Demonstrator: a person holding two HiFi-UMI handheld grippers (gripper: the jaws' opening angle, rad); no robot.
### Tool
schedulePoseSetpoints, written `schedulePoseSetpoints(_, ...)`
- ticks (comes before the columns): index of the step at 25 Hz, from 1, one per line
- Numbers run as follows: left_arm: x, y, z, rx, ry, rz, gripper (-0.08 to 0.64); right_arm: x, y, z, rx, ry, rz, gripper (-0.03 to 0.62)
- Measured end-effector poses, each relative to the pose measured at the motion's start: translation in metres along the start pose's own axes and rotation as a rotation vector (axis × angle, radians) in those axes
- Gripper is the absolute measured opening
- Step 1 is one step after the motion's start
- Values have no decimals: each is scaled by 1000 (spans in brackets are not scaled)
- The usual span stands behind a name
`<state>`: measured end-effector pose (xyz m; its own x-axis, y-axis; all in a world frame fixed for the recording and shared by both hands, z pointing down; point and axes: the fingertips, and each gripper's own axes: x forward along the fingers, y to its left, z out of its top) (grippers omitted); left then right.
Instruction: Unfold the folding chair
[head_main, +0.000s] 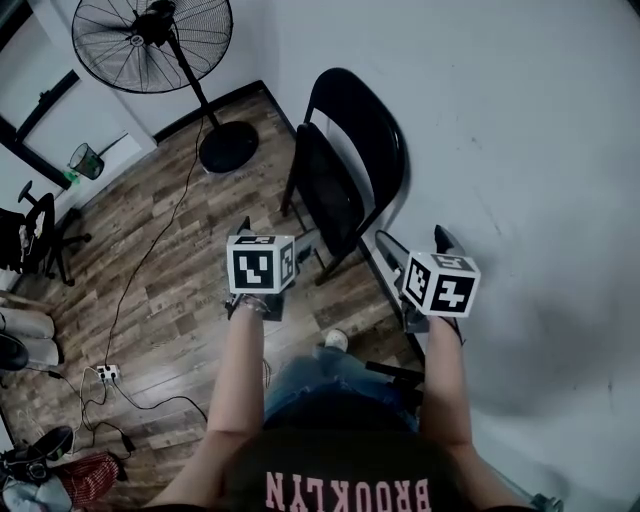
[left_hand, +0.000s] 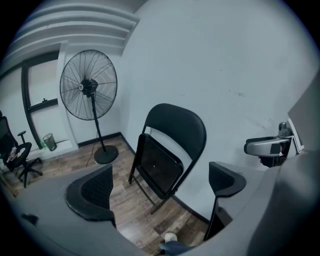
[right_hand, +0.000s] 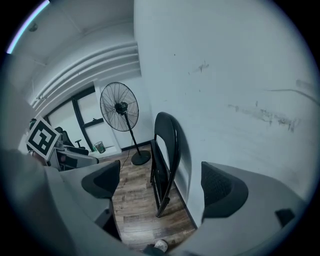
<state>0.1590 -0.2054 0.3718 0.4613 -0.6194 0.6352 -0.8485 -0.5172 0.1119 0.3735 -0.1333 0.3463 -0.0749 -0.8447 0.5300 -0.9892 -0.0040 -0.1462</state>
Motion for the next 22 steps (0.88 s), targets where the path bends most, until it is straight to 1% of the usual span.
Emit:
schedulePoseSetpoints(3,18,-4,-6,-21,23,-5,571,10,-10,4,7,-32,0,503)
schedulePoseSetpoints(5,31,-7,-15,-39,52,-13,571,19,-15,2,10,-23,2,492)
schedulePoseSetpoints(7,45,-10,-18,-39,79,-30,571,30,-18,3,0,-4,3,488)
schedulePoseSetpoints(9,60,-13,-16,-30,93,-48,571,42,-19,4,-15,10,4,486)
schedulePoseSetpoints(13,95,-16,-4,-41,73,-92,569,64,-20,3,-26,32,3,482)
schedulePoseSetpoints(15,115,-16,1,-46,77,-118,570,77,-24,2,-20,44,-4,480)
schedulePoseSetpoints(19,157,-11,9,-58,113,-164,570,108,-36,3,-13,83,-21,474)
schedulePoseSetpoints(22,183,-9,7,-98,152,-194,569,124,-44,5,-18,100,-39,471)
